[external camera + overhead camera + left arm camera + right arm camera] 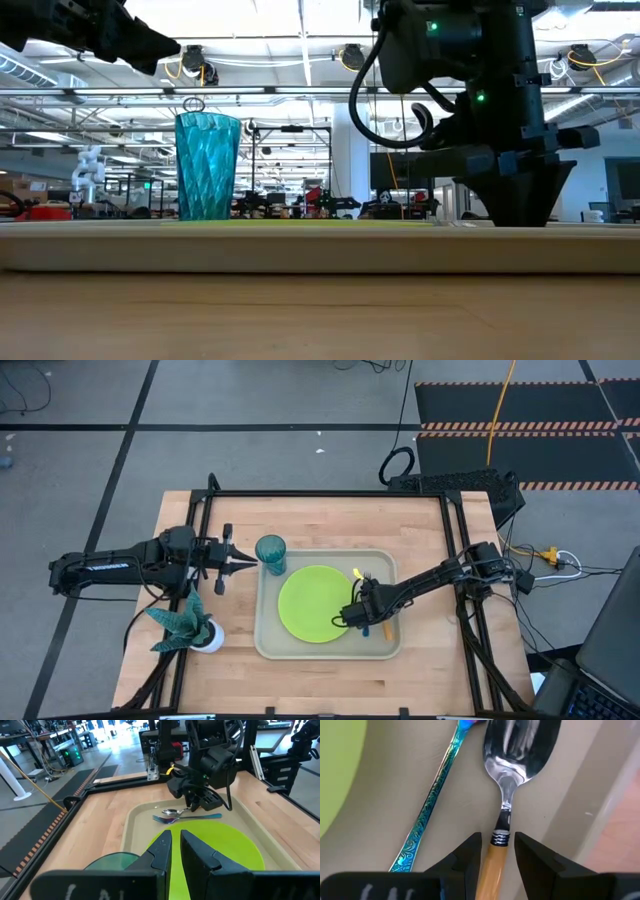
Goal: Pick and place plate/cup/fork/spoon on tray
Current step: Put the yellow spoon on the gray serving tray
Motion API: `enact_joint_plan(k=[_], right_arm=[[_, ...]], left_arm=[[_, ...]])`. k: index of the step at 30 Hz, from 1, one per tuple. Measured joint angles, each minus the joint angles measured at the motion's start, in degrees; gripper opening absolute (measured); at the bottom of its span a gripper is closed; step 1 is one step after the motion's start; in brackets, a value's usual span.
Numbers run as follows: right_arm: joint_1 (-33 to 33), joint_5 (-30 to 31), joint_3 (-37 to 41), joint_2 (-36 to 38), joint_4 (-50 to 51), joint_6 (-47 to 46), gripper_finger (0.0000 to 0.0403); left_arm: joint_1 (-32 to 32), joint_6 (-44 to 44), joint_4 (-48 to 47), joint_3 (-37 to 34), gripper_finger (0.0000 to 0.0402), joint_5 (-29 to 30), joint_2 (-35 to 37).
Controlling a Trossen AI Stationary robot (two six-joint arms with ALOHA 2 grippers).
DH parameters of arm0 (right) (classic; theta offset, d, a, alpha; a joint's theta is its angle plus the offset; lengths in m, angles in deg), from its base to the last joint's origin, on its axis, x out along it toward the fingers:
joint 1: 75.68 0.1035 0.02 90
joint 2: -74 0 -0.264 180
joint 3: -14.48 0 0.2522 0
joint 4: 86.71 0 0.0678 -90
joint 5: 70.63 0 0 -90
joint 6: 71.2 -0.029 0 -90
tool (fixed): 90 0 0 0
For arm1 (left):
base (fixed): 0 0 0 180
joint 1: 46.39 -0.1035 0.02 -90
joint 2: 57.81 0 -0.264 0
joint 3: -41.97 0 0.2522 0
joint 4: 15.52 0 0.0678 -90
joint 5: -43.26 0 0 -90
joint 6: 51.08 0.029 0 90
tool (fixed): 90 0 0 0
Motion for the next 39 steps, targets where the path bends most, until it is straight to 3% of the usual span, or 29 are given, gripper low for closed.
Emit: enact_joint_plan(k=[12, 26, 39], right_arm=[[-0.02, -0.13, -0.02, -0.04, -0.07, -4.57, 0.0110], [-0.07, 1.86, 0.15, 2.75, 1.99, -8.76, 0.0027], [-0.02, 5.11, 0.13, 2.80, 4.75, -14.44, 0.0030]], left_arm=[[0.00, -0.01, -0.02, 0.00, 0.0042, 0.00, -0.01], [0.00, -0.02, -0.09, 0.00, 0.0042, 0.00, -0.01], [-0.02, -0.01, -0.22, 0.00, 0.0042, -0.02, -0.02]])
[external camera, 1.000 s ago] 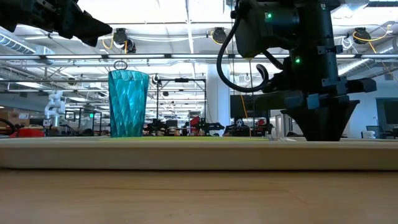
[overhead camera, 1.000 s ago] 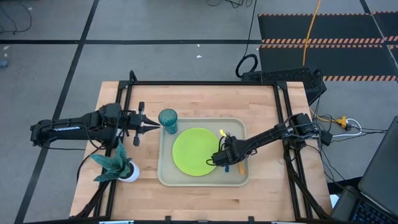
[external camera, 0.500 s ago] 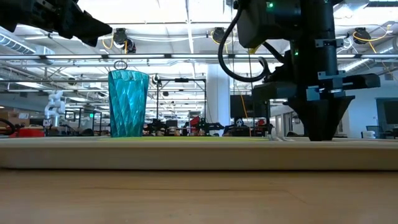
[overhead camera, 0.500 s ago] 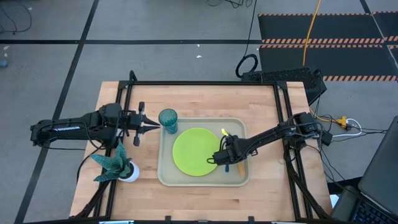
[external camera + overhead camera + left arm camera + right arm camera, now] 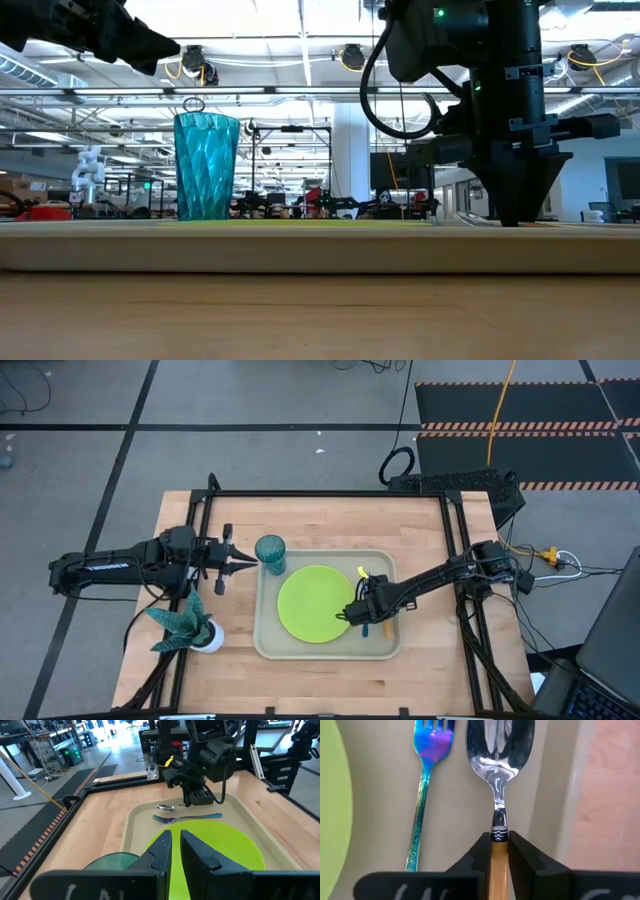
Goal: Pick and place plate/cup/fork/spoon on tray
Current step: Put the yellow spoon on the gray serving tray
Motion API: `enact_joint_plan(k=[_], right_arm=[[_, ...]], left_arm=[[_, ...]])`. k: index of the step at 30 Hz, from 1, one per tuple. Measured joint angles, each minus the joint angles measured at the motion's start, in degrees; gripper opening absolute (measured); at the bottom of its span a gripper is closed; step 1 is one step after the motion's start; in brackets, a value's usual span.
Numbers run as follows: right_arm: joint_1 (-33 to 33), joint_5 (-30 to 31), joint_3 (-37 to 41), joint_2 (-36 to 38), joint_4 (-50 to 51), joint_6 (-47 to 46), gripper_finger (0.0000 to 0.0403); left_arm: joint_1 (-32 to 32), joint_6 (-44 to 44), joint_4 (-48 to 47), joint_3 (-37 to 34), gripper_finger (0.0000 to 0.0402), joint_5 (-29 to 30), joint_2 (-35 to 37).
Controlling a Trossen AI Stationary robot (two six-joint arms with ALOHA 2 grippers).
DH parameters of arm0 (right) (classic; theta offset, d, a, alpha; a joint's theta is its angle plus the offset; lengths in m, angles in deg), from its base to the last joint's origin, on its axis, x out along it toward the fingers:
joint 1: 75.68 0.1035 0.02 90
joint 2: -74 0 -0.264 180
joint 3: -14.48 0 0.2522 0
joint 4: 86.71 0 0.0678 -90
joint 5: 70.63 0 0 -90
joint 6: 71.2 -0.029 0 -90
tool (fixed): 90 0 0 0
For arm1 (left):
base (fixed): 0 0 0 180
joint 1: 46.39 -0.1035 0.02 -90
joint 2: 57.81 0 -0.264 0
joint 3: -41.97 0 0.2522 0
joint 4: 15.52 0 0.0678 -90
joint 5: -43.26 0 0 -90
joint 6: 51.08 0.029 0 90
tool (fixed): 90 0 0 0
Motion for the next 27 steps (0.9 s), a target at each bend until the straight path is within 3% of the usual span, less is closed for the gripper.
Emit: enact_joint_plan(k=[18, 27], right_arm=[[-0.02, 1.29, 0.00, 0.07, -2.73, -3.87, 0.0030], [-0.02, 1.12, 4.85, 0.48, -9.02, -5.29, 0.0032]], left_arm=[[0.02, -0.01, -0.28, 0.00, 0.0042, 0.00, 0.00], [0.00, 0.01, -0.28, 0.00, 0.0042, -0.01, 0.01]])
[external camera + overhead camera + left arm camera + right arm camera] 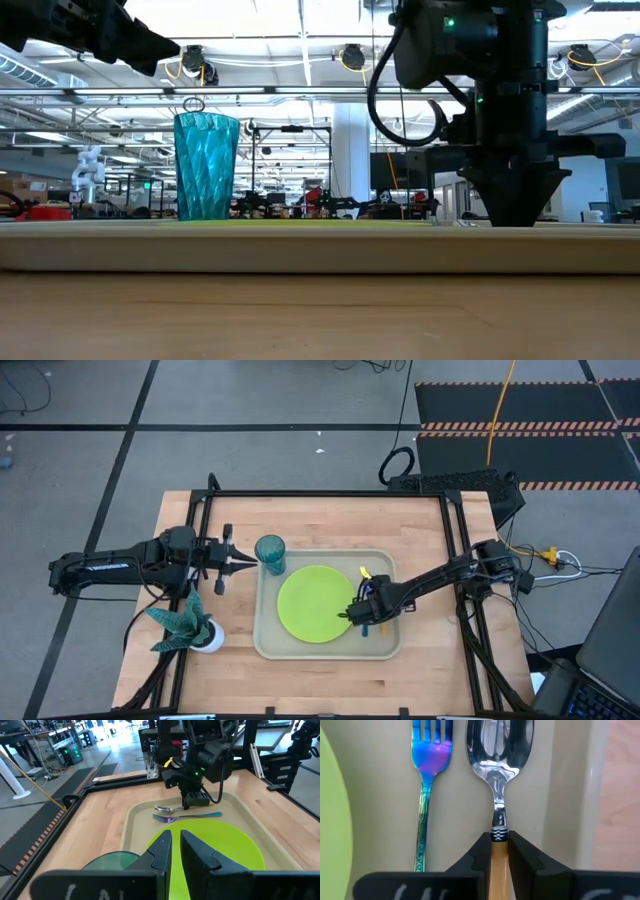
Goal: Pick and place plate/cup/fork/spoon on tray
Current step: Put the yellow spoon on the gray serving tray, then adjust the iridescent fork on the gray serving tray
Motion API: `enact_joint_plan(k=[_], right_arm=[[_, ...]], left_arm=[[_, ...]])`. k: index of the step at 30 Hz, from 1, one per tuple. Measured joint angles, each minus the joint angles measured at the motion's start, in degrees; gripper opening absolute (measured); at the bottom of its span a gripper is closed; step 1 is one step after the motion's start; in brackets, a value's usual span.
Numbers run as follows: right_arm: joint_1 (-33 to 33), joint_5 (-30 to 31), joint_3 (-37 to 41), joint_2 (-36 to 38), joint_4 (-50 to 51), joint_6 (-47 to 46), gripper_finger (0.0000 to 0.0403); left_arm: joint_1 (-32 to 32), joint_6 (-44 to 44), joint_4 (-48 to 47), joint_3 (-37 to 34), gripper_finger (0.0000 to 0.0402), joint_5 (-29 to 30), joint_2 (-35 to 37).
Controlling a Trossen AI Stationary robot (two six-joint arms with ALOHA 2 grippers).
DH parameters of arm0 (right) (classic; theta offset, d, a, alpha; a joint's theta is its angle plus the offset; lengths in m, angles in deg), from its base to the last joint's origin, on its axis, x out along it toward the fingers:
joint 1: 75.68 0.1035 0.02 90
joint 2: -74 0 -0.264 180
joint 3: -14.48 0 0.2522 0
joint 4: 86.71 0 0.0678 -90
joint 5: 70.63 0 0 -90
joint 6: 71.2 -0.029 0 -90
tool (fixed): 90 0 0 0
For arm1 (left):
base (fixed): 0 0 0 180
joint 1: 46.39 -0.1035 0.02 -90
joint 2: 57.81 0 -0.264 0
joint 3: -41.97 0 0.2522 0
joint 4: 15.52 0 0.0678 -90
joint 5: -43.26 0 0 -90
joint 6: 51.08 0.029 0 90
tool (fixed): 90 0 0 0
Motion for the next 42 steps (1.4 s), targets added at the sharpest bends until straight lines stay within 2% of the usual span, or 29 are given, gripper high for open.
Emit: enact_joint_plan(k=[8, 27, 35, 42], right_arm=[[0.00, 0.11, 0.40, 0.00, -0.51, -0.04, 0.0040], [0.28, -1.51, 0.68, 4.01, 1.36, -1.63, 0.0137], [0.13, -1.40, 0.59, 6.07, 2.40, -1.55, 0.0144], [-0.38, 3.09, 0.51, 7.96, -5.90, 0.48, 0.0144]], left_arm=[[-0.02, 0.17, 0.02, 0.00, 0.0042, 0.00, -0.02], [-0.01, 0.20, 0.04, 0.00, 0.0042, 0.00, 0.00], [-0.01, 0.22, 0.07, 0.00, 0.0042, 0.00, -0.02], [0.02, 0.26, 0.13, 0.00, 0.0042, 0.01, -0.02]])
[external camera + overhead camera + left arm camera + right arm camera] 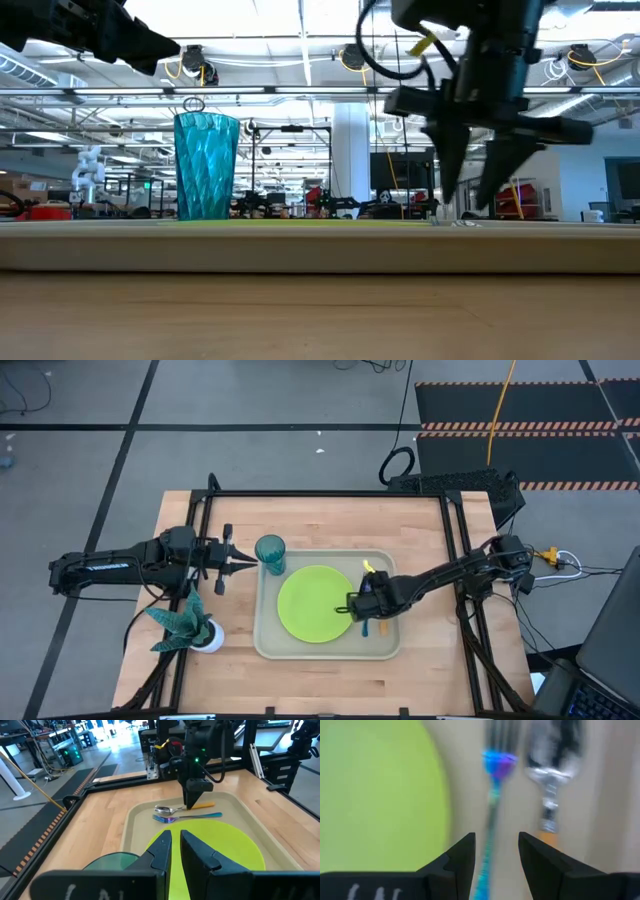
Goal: Pick and place plate/cup/fork/spoon on tray
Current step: Adjust the iridescent fork on the gray serving tray
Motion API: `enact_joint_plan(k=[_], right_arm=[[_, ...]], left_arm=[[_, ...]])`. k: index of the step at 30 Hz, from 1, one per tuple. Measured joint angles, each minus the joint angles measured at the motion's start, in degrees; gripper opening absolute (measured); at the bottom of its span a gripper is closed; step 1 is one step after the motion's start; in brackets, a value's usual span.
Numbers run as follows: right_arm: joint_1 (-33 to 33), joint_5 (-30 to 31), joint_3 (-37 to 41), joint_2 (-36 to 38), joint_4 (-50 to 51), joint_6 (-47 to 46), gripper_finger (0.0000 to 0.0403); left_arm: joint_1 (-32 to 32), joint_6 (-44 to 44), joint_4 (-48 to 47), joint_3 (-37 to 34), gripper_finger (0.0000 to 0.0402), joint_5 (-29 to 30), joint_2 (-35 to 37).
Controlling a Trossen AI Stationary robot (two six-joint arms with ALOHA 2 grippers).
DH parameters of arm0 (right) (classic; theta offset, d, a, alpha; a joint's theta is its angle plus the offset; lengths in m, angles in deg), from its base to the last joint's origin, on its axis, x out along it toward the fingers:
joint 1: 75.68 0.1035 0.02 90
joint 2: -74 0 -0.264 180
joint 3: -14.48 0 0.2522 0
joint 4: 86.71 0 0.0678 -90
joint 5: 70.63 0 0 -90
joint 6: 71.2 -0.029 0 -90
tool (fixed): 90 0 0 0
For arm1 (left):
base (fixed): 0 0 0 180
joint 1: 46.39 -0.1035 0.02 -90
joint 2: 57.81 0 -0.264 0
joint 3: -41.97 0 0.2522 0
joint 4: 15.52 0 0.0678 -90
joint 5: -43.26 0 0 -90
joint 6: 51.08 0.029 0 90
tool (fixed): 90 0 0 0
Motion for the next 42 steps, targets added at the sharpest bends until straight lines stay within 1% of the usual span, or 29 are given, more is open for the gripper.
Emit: enact_joint_plan(k=[4, 10, 16, 22, 27, 36, 42], right_arm=[[-1.63, 0.11, -0.05, -0.50, -5.05, 3.81, 0.0144], [-3.76, -1.19, -0.04, -1.75, -4.24, 7.57, 0.0144], [-4.13, -1.69, -0.04, -1.75, -2.23, 7.23, 0.0144], [-4.10, -1.89, -0.02, -3.05, -3.98, 6.85, 0.0144], [-4.07, -3.64, -0.02, -4.72, -5.27, 7.12, 0.0144], [-4.06, -3.42, 0.00, -4.63, -5.14, 7.21, 0.0143], [-3.95, -3.42, 0.00, -4.63, -5.09, 7.50, 0.0118]], left_arm=[[0.00, -0.02, 0.01, 0.00, 0.0042, -0.01, 0.00], [-0.02, -0.09, -0.03, 0.00, 0.0042, -0.01, 0.00], [-0.04, -0.07, -0.03, 0.00, 0.0042, 0.01, 0.00], [-0.03, -0.07, -0.04, 0.00, 0.0042, -0.01, 0.00], [0.00, -0.07, -0.06, 0.00, 0.0042, 0.01, 0.00], [0.00, -0.07, -0.04, 0.00, 0.0042, 0.01, 0.00], [0.00, -0.06, -0.05, 0.00, 0.0042, 0.01, -0.01]])
